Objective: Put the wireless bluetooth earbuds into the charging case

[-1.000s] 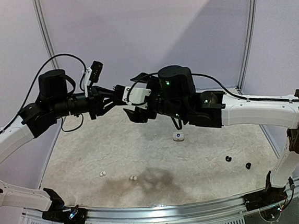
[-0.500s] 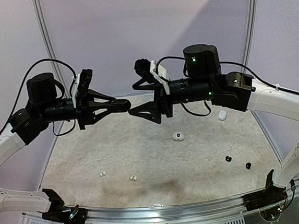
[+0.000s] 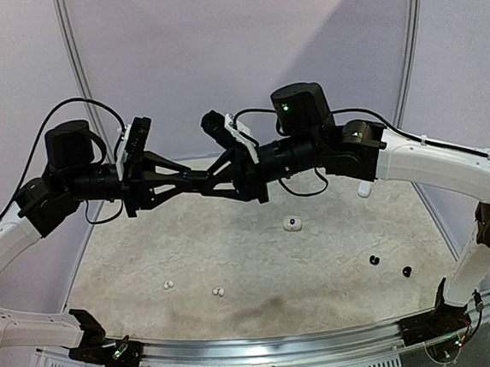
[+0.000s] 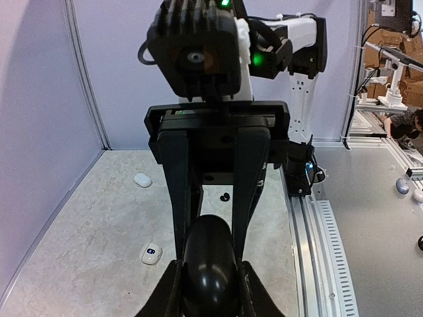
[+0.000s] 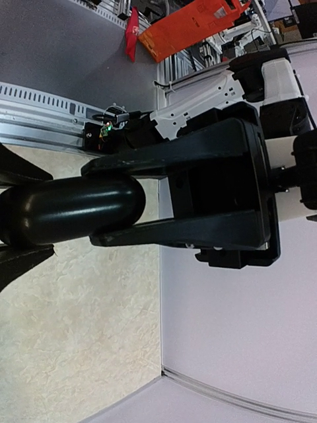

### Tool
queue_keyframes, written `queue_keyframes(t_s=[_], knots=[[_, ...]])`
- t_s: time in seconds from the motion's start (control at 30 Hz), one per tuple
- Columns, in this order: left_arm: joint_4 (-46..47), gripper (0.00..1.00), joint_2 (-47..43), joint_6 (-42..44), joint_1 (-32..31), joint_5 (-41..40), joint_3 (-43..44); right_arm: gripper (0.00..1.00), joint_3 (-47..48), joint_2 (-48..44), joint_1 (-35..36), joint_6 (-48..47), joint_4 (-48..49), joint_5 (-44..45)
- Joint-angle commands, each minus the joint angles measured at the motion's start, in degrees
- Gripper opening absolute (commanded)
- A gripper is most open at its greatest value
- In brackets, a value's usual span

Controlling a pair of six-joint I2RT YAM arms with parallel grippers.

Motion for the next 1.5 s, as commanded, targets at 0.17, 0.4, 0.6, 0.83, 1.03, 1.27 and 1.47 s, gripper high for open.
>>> queue_keyframes(t_s=[0.17, 0.4, 0.6, 0.83, 1.03, 1.27, 1.47], knots=[[-3.32, 0.69, -0.22, -2.55, 0.16, -2.33, -1.01, 0.03, -0.64, -2.28, -0.27, -1.50, 2.77, -2.70], [-0.87, 0.48, -2.32, -4.43, 0.45, -5.32, -4.34, 0.02, -1.00, -2.11, -0.30, -1.27, 5.63, -4.88], [3.31, 0.38, -2.53, -6.00, 0.45, -1.61, -5.52, 0.01, 0.39, -0.85, -0.23, -2.22, 3.88, -4.04], [6.63, 0.47, -1.90, -7.64, 0.45, 2.26, -5.97, 0.00, 0.61, -0.56, -0.28, -2.55, 3.10, -2.85], [9.72, 0.47, -1.46, -10.33, 0.45, 3.43, -5.71, 0.00, 0.52, -0.49, -0.26, -2.40, 2.69, -2.10], [10.42, 0.15, -1.30, -10.48, 0.36, 4.56, -5.88, 0.00, 0.44, -0.44, -0.28, -2.20, 3.30, -2.10], [8.64, 0.00, -1.58, -9.73, 0.36, 3.01, -5.71, 0.29, 0.15, -0.65, -0.30, -1.58, 3.69, -0.42]])
